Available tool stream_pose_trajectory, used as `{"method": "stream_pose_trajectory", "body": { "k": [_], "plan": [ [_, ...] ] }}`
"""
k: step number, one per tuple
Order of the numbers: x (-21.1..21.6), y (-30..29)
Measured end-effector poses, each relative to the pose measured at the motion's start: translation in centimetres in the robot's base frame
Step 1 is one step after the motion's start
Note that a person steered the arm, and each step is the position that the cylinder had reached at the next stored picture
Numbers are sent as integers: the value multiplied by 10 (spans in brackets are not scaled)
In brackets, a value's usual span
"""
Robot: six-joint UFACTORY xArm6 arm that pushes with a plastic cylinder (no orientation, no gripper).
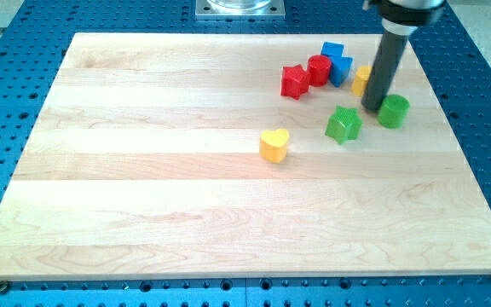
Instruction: Move green star towards green circle
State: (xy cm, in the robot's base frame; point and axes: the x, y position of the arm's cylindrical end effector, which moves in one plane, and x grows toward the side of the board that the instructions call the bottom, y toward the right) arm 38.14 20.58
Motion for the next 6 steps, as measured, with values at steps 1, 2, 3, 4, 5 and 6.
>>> {"method": "stream_pose_trajectory", "body": {
  "k": [1, 2, 3, 4, 5, 6],
  "plan": [
    [39, 8],
    [4, 16],
    [-11, 12],
    [-39, -56],
    [-23, -126],
    [16, -103]
  ]
}}
